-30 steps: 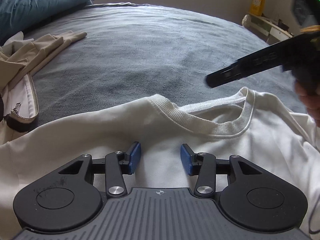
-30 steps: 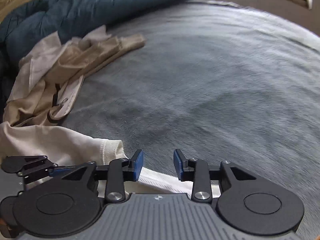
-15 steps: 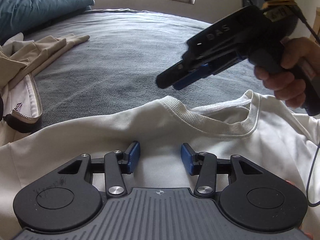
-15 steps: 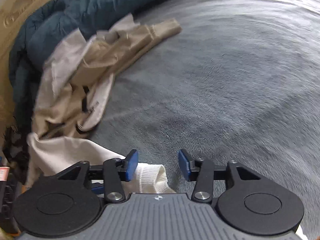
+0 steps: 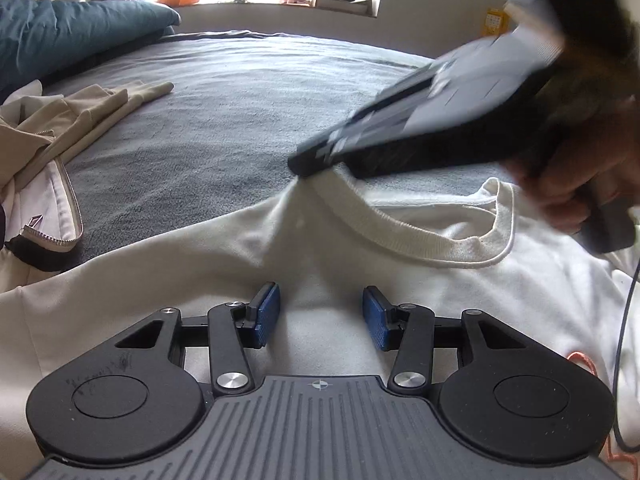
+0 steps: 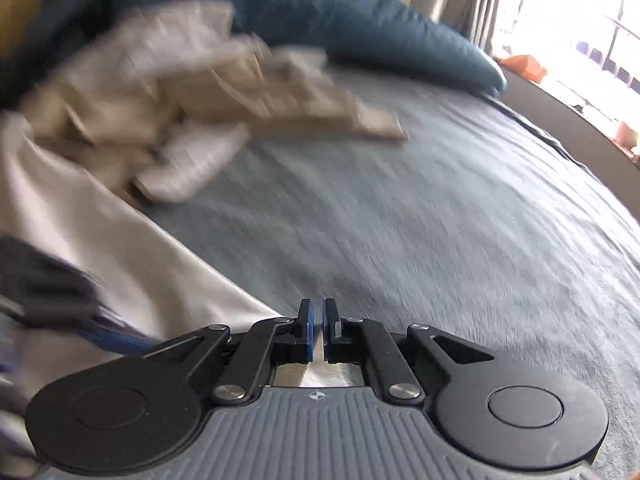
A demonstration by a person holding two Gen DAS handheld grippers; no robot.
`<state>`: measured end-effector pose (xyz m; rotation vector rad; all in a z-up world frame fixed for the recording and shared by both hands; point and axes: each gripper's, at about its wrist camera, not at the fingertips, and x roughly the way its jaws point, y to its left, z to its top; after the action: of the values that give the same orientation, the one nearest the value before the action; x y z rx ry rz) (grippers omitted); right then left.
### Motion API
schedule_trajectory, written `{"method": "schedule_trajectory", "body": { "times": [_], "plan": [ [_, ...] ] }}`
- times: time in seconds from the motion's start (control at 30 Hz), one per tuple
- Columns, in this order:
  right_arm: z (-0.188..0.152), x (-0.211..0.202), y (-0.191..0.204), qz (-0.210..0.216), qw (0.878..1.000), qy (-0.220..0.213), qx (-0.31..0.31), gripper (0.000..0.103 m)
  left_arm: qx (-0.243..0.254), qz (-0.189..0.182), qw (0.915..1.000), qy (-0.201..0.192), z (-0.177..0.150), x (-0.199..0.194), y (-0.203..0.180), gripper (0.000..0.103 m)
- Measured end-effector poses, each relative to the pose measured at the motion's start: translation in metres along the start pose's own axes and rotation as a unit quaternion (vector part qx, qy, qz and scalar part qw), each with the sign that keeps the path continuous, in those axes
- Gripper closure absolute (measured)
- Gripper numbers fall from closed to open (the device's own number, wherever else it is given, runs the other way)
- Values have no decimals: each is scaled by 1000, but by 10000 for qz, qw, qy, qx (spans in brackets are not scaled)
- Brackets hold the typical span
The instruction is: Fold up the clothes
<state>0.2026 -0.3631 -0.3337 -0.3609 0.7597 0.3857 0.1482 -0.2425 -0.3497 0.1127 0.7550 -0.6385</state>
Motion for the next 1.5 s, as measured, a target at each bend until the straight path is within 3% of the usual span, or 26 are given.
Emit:
{"method": "schedule_trajectory", "body": {
  "times": [0.07,0.17,0.23,0.33,0.43,0.57,0.67,0.73,0.83,0.93,1.03,1.1,1.17,1.2,1.27,1.3,1.33,1.4,1.43,1.5],
  "plan": [
    [-2,0,-21,-161,9976,-114,664,98,15,6,10000,-1,0,0,0,57],
    [-3,-35,-61,-236,9833,-529,1723,95,2,-7,10000,-1,1,0,1,57],
    [-5,-64,-76,-72,9814,-469,1860,95,-13,-18,10000,1,2,-1,2,57],
    [-14,-100,-87,335,9808,-17,1921,95,-77,-39,10000,-34,9,-6,2,57],
    [-37,-118,-89,323,9806,600,1836,94,-60,-200,9997,-159,19,-10,-1,57],
    [-70,-112,-95,139,9726,1220,1975,93,67,-503,9987,-74,34,3,-15,57],
    [-91,-88,-103,-8,9658,1405,2180,94,156,-327,9993,134,36,28,-20,57],
    [-99,-75,-114,-203,9624,1158,2447,102,185,-202,9996,100,35,37,-21,55],
    [-105,-74,-136,-519,9468,560,3128,102,204,-72,9997,72,36,39,-26,53],
    [-108,-92,-153,-969,9243,322,3678,93,242,49,9997,50,36,36,-30,52],
    [-112,-135,-165,-633,9154,153,3972,93,192,138,9997,-6,39,29,-29,52],
    [-113,-154,-163,-158,9246,393,3785,93,129,184,9997,-72,42,23,-28,52],
    [-118,-148,-157,193,9300,914,3554,83,52,162,9998,-103,44,18,-27,52],
    [-121,-140,-154,165,9310,1200,3442,83,20,158,9998,-96,45,17,-27,52],
    [-131,-118,-155,-467,9283,1614,3316,88,-52,208,9998,-22,47,15,-29,52],
    [-139,-116,-162,-640,9208,1467,3556,93,-102,245,9996,17,48,14,-29,52],
    [-146,-123,-171,-763,9048,1117,4038,95,-152,282,9995,55,48,12,-30,52],
    [-157,-150,-185,-1138,8658,400,4856,86,-256,272,9993,-2,50,-1,-31,52],
    [-160,-165,-185,-1208,8582,165,4986,86,-304,254,9992,-31,51,-9,-30,52],
    [-158,-193,-180,-1104,8653,87,4889,86,-444,207,9988,-39,51,-30,-27,52]
  ]
}}
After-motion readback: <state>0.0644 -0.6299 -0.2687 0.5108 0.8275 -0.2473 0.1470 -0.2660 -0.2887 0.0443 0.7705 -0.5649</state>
